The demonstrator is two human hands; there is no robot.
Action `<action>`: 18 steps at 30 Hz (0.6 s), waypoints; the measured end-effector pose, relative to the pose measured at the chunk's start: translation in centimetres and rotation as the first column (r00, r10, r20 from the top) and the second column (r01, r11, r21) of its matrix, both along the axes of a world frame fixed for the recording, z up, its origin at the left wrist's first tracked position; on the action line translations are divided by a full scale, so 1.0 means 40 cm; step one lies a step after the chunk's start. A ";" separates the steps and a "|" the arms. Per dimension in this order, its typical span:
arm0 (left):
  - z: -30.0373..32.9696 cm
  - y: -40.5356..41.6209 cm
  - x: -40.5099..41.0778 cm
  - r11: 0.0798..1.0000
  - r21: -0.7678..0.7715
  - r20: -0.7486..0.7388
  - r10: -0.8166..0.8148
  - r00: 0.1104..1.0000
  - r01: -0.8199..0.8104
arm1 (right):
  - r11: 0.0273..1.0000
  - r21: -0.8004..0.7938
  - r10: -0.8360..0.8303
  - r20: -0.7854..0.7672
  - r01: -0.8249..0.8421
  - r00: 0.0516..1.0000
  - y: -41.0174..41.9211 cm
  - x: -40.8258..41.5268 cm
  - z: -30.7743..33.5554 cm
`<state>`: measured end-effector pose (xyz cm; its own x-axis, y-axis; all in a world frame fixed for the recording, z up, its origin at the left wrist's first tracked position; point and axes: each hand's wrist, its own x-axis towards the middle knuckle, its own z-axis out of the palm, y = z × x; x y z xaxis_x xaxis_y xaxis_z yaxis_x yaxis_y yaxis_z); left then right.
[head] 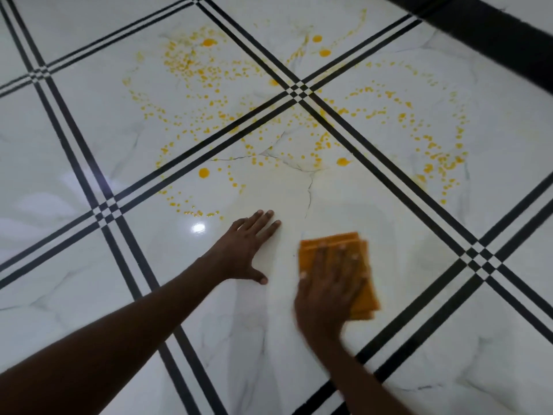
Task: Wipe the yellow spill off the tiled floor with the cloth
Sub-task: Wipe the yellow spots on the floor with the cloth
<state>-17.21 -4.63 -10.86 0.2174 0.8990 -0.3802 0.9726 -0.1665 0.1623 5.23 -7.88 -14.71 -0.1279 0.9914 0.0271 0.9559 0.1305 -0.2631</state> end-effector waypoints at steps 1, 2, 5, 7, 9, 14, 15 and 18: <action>0.009 -0.013 -0.012 1.000 0.015 -0.006 0.027 1.000 -0.027 | 0.982 -0.007 0.186 -0.027 -0.187 0.982 -0.063 -0.029 -0.009; 0.018 -0.034 -0.031 0.997 0.044 -0.012 0.063 0.998 -0.063 | 0.931 -0.001 0.364 -0.041 -0.365 0.930 -0.077 -0.054 -0.015; 0.044 -0.140 -0.139 0.963 0.149 -0.041 0.232 0.972 -0.224 | 0.687 0.091 0.726 -0.041 -0.721 0.687 0.125 -0.108 -0.048; 0.038 -0.216 -0.226 0.929 0.213 -0.073 0.323 0.943 -0.302 | 0.738 0.110 0.672 -0.022 -0.666 0.740 0.274 -0.128 -0.069; 0.029 -0.271 -0.288 0.872 0.250 -0.104 0.456 0.884 -0.420 | 0.917 0.115 0.387 -0.038 -0.381 0.921 0.331 -0.129 -0.068; -0.018 -0.403 -0.344 0.722 0.154 -0.145 0.691 0.708 -0.674 | 0.992 -0.009 0.125 -0.014 -0.125 0.992 -0.073 -0.220 0.000; -0.026 -0.422 -0.346 0.705 0.122 -0.146 0.709 0.690 -0.699 | 0.950 -0.022 0.311 -0.047 -0.312 0.949 -0.150 -0.243 0.000; -0.038 -0.443 -0.369 0.708 0.090 -0.109 0.706 0.699 -0.701 | 0.583 0.068 0.812 -0.037 -0.809 0.582 -0.124 -0.348 -0.036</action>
